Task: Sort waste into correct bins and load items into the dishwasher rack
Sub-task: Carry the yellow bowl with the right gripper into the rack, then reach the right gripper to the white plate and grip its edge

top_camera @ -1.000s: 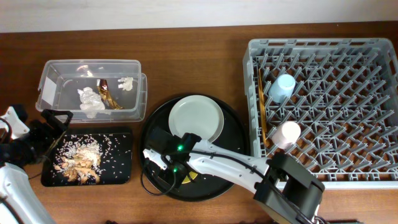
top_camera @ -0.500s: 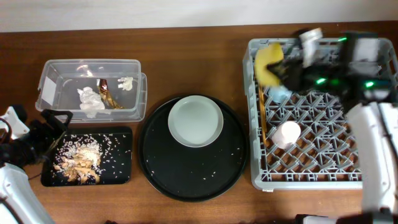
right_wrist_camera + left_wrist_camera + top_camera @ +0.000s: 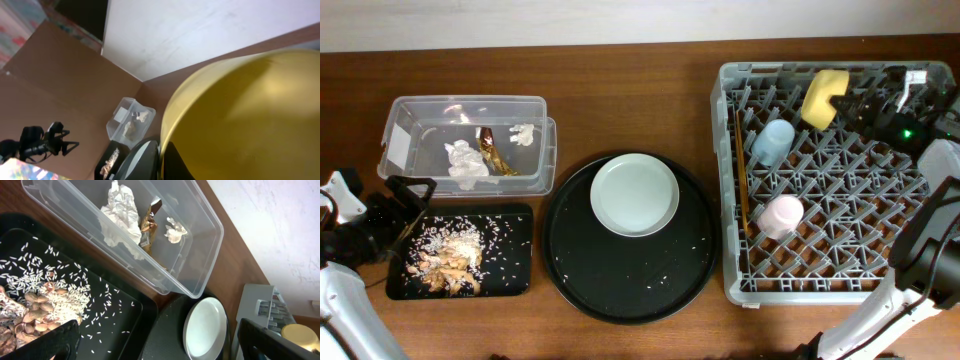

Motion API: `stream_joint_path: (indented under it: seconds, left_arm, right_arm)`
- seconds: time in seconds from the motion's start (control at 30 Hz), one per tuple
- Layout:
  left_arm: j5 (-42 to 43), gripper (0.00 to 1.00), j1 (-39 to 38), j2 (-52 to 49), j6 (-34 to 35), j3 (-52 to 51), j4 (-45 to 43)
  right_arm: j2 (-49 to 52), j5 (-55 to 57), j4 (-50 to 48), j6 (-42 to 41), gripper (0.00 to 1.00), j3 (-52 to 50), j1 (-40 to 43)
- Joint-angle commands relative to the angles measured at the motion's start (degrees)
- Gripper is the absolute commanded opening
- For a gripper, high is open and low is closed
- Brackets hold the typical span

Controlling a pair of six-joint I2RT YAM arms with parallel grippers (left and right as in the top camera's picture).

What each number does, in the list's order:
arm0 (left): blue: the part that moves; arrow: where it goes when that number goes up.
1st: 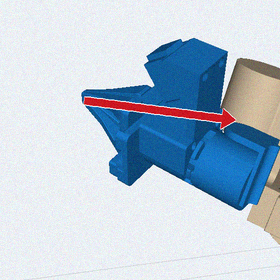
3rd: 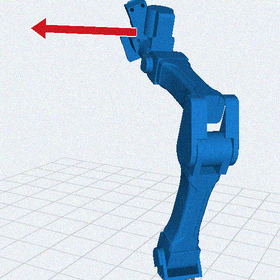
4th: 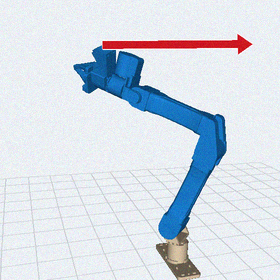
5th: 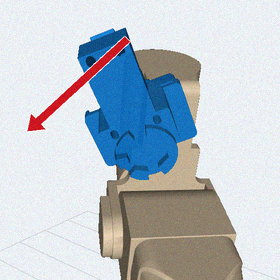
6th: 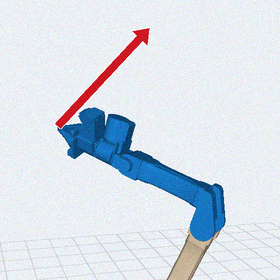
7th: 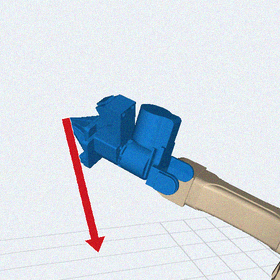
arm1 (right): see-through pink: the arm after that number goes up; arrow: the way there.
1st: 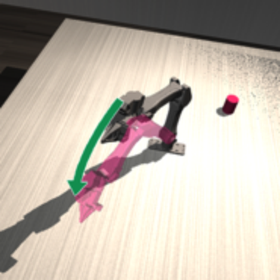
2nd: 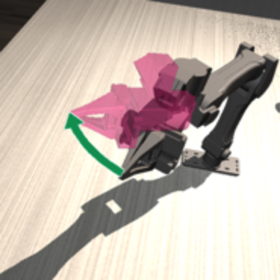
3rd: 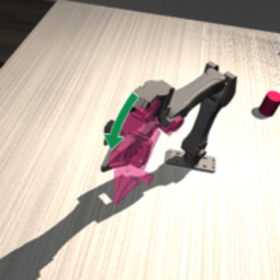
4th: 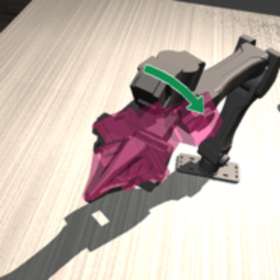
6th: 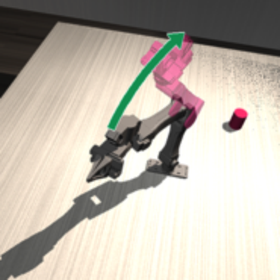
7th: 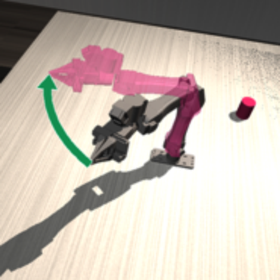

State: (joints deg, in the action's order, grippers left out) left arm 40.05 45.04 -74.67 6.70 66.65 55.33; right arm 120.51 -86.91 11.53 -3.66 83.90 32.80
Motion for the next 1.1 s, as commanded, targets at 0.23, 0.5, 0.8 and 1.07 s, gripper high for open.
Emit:
stream_joint_path:
  seconds: [0.23,0.5,0.8,1.07]
  left_arm:
    - [0.59,1.0,0.04,0.13,0.11,0.68,0.07]
    - [0.57,1.0,0.04,0.13,0.11,0.68,0.04]
    - [0.57,1.0,0.04,0.13,0.11,0.68,0.04]
    - [0.59,1.0,0.04,0.13,0.11,0.68,0.04]
  right_arm:
    - [-0.02,11.21,8.76,-11.61,0.11,0.33,7.89]
    - [-3.23,30.95,12.28,-11.63,0.15,0.35,9.73]
    - [-29.92,70.36,29.64,-1.03,0.21,0.35,-19.98]
    - [-18.71,72.61,37.16,-1.05,0.54,0.31,-62.03]
